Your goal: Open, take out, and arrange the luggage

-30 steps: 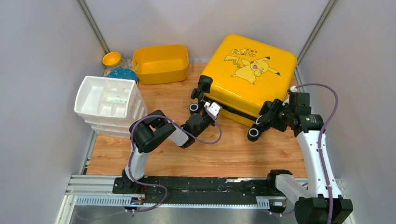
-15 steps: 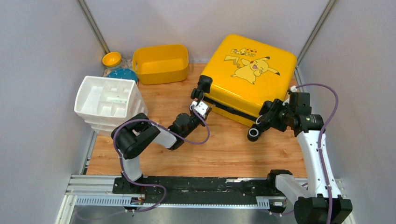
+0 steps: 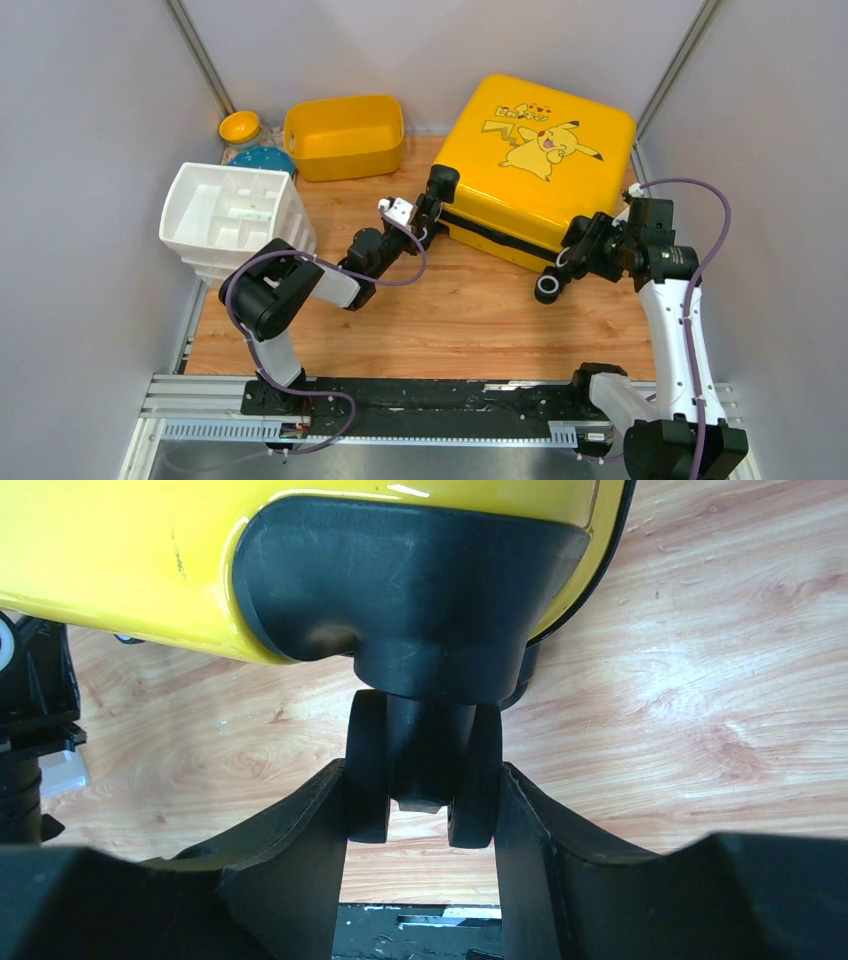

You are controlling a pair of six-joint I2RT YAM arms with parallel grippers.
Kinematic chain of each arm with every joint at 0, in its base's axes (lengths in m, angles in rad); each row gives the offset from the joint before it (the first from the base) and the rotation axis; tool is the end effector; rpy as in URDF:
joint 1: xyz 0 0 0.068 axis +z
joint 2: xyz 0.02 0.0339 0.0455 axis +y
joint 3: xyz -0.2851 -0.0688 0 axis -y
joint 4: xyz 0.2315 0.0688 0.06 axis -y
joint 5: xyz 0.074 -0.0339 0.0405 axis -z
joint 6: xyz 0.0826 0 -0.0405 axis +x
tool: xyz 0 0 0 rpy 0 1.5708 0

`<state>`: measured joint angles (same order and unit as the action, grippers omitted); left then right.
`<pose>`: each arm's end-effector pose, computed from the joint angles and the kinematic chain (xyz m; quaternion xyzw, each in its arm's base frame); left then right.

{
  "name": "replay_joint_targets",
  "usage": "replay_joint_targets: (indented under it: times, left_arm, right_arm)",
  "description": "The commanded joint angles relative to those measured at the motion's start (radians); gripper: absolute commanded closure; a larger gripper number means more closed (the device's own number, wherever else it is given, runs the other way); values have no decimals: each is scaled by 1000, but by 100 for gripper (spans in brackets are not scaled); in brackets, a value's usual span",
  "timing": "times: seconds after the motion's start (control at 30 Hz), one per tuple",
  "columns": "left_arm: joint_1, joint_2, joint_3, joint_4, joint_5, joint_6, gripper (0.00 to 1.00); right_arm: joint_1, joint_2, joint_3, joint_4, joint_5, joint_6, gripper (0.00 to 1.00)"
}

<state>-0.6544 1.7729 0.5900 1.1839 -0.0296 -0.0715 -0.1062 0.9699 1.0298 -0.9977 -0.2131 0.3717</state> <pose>0.3005 -0.2275 0.2013 0.1930 0.6799 -0.2414 0.6650 0.1787 -0.0015 0.2977 0.1915 0.9259 0.1411 0.2934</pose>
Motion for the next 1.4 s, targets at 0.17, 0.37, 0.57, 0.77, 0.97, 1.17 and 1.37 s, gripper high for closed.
replay_joint_targets:
  times: [0.17, 0.37, 0.57, 0.77, 0.97, 1.17, 1.37]
  left_arm:
    - [139, 17, 89, -7, 23, 24, 100]
    - [208, 100, 192, -41, 131, 50, 100]
    - [256, 241, 353, -40, 335, 48, 100]
    - [285, 362, 530, -72, 450, 29, 100]
    - [283, 369, 554, -32, 585, -25, 100]
    - [228, 266, 407, 52, 715, -63, 100]
    - [159, 186, 289, 86, 748, -88, 100]
  right_arm:
    - [-59, -14, 65, 4, 135, -154, 100]
    - [-67, -11, 72, 14, 212, -195, 100]
    - [-85, -8, 75, 13, 270, -235, 100]
    - [-119, 7, 95, 16, 320, -310, 100]
    - [-182, 27, 107, 56, 373, -417, 100]
    - [-266, 85, 148, 154, 376, -511, 100]
    - [-323, 151, 216, 214, 321, -530, 100]
